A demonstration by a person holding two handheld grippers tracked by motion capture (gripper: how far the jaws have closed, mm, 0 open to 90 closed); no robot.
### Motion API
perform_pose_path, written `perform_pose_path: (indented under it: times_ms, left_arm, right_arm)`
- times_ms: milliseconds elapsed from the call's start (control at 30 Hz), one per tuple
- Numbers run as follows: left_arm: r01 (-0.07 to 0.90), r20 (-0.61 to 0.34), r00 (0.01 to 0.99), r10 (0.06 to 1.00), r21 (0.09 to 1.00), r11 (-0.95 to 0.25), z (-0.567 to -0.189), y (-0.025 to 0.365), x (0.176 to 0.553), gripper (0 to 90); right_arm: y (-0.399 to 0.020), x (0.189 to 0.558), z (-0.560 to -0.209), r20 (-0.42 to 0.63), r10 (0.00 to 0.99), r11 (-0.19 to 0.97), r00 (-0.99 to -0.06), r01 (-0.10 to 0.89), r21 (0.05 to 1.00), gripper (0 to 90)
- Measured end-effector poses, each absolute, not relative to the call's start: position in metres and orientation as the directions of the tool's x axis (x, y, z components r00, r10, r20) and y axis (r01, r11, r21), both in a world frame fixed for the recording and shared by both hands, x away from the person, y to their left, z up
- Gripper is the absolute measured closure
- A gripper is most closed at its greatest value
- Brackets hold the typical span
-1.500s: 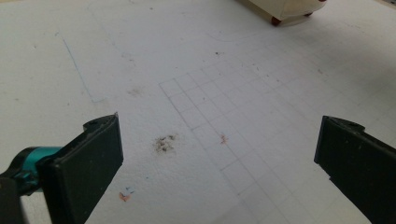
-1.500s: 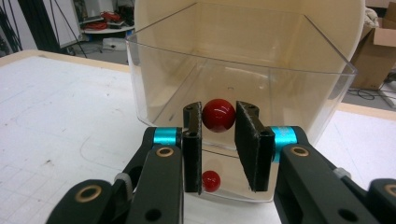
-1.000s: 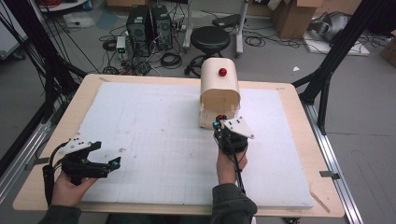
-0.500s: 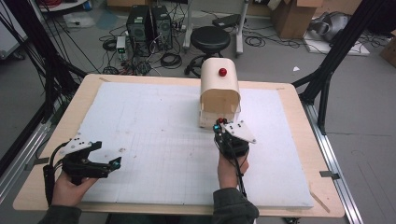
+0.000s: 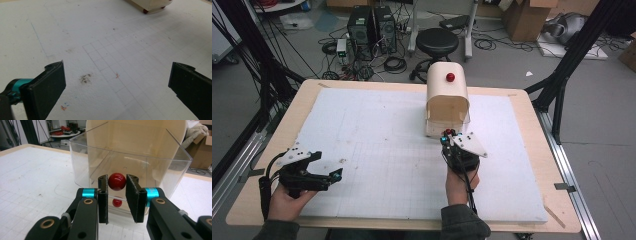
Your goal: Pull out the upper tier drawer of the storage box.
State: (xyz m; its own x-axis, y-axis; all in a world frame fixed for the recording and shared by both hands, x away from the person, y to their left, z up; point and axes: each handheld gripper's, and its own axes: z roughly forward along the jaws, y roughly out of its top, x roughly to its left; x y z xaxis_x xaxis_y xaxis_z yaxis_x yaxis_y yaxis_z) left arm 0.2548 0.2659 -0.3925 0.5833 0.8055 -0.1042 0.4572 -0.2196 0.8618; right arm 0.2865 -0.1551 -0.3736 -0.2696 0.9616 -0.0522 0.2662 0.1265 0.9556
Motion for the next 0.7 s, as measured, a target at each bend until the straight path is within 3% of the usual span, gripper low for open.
perform_pose_path:
  times_ms: [700]
  left_arm:
    - [0.454,-0.104,0.587,0.803,0.864,-0.220,-0.391,0.264,0.255,1.7]
  right_arm:
    - [-0.158,0.274,-0.374,-0.050,0.958,0.127,-0.284,0.260,0.957,72.5]
